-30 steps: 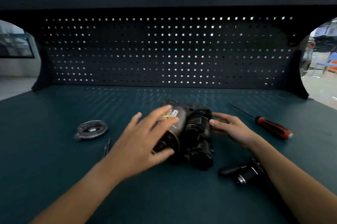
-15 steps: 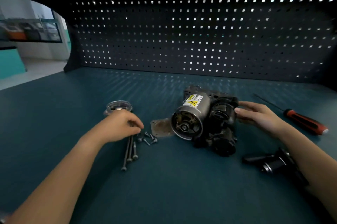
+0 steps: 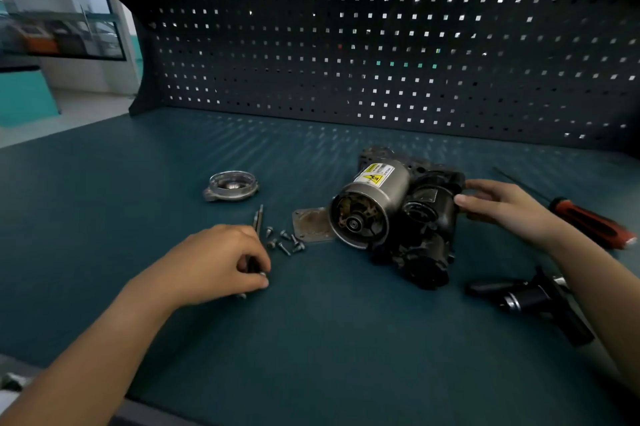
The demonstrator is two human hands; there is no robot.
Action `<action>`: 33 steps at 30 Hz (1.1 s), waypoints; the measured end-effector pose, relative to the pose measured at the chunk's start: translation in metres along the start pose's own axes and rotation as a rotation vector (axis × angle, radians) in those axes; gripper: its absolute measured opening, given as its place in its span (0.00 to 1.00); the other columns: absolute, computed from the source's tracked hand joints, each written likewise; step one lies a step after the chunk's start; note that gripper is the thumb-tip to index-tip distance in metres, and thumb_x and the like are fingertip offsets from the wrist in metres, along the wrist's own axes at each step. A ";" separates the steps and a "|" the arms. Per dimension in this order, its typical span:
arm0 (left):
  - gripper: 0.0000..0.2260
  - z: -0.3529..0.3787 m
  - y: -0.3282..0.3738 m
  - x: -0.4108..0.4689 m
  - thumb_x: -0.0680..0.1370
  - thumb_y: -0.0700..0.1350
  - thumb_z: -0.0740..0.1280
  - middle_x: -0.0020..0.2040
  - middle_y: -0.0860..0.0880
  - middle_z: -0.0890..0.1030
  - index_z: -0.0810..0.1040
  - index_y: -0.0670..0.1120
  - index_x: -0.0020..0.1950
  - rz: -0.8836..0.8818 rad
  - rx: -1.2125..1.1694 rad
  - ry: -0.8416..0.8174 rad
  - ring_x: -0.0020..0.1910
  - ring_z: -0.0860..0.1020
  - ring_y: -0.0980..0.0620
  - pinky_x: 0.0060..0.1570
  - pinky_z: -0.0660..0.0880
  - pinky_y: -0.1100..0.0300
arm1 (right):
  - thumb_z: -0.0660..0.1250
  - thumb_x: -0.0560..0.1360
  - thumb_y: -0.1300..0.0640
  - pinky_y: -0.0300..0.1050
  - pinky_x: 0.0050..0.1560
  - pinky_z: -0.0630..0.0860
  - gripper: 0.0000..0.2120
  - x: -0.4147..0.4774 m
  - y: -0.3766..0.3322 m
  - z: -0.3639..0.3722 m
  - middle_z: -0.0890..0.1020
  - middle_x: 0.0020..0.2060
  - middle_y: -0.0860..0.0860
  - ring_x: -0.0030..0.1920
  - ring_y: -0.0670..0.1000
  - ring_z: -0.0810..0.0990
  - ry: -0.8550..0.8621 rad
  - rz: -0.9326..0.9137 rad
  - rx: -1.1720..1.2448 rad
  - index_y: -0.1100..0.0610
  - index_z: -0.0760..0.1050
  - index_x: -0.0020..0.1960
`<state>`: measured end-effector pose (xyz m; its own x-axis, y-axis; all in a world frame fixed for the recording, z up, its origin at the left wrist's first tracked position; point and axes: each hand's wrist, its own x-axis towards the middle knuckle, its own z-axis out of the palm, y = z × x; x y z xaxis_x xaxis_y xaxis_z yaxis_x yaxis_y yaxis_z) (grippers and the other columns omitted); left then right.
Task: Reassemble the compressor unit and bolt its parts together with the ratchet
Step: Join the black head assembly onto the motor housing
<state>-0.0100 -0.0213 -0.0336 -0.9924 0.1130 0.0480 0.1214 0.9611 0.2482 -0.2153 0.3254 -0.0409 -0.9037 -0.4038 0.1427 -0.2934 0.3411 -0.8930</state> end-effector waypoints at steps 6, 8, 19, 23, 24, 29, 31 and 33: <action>0.09 0.007 -0.004 0.001 0.72 0.50 0.72 0.42 0.62 0.77 0.76 0.64 0.37 0.100 -0.086 0.113 0.45 0.74 0.68 0.46 0.72 0.69 | 0.67 0.74 0.56 0.32 0.43 0.75 0.15 -0.001 -0.003 0.005 0.77 0.44 0.38 0.42 0.34 0.77 0.028 -0.008 -0.023 0.50 0.67 0.58; 0.10 0.005 -0.005 0.002 0.69 0.47 0.74 0.42 0.61 0.79 0.80 0.63 0.35 0.120 -0.206 0.182 0.44 0.77 0.65 0.45 0.71 0.71 | 0.66 0.75 0.56 0.32 0.45 0.76 0.13 -0.002 -0.004 0.005 0.77 0.44 0.39 0.42 0.34 0.78 0.022 -0.004 -0.015 0.49 0.68 0.57; 0.09 -0.013 0.051 0.035 0.66 0.46 0.69 0.43 0.56 0.82 0.82 0.58 0.43 0.320 -0.619 0.517 0.41 0.79 0.61 0.44 0.73 0.73 | 0.68 0.74 0.50 0.47 0.61 0.73 0.25 -0.003 -0.002 0.007 0.79 0.48 0.43 0.54 0.47 0.78 0.048 0.010 -0.036 0.57 0.67 0.68; 0.09 -0.014 0.063 0.044 0.67 0.45 0.68 0.43 0.58 0.82 0.82 0.60 0.41 0.355 -0.651 0.510 0.42 0.79 0.62 0.44 0.73 0.73 | 0.67 0.74 0.49 0.49 0.62 0.73 0.25 -0.004 -0.006 0.008 0.78 0.46 0.41 0.54 0.47 0.77 0.043 0.021 -0.060 0.58 0.67 0.68; 0.10 -0.014 0.065 0.046 0.67 0.45 0.68 0.42 0.58 0.82 0.82 0.61 0.40 0.360 -0.665 0.502 0.42 0.79 0.62 0.44 0.73 0.73 | 0.67 0.74 0.49 0.51 0.63 0.73 0.26 -0.004 -0.007 0.009 0.78 0.47 0.43 0.55 0.49 0.77 0.050 0.020 -0.075 0.58 0.67 0.68; 0.13 -0.015 0.093 0.080 0.71 0.38 0.71 0.40 0.56 0.82 0.81 0.59 0.39 0.386 -0.609 0.474 0.42 0.79 0.65 0.46 0.71 0.74 | 0.67 0.74 0.49 0.51 0.64 0.71 0.24 -0.006 -0.010 0.013 0.76 0.53 0.48 0.58 0.50 0.75 0.070 0.019 -0.111 0.57 0.68 0.67; 0.12 -0.016 0.112 0.100 0.71 0.38 0.72 0.40 0.60 0.81 0.80 0.57 0.40 0.381 -0.546 0.448 0.43 0.78 0.67 0.46 0.69 0.77 | 0.66 0.75 0.49 0.52 0.64 0.71 0.24 -0.006 -0.011 0.013 0.76 0.56 0.51 0.60 0.51 0.75 0.069 0.018 -0.124 0.57 0.68 0.67; 0.08 -0.015 0.127 0.117 0.72 0.40 0.72 0.40 0.64 0.80 0.82 0.55 0.41 0.366 -0.468 0.395 0.42 0.77 0.71 0.45 0.68 0.79 | 0.66 0.75 0.49 0.53 0.64 0.71 0.24 -0.007 -0.011 0.014 0.77 0.59 0.53 0.61 0.52 0.75 0.073 0.020 -0.131 0.57 0.68 0.67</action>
<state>-0.1109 0.1104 0.0184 -0.8164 0.2230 0.5327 0.5288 0.6595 0.5342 -0.2013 0.3126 -0.0376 -0.9286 -0.3343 0.1608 -0.3093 0.4584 -0.8332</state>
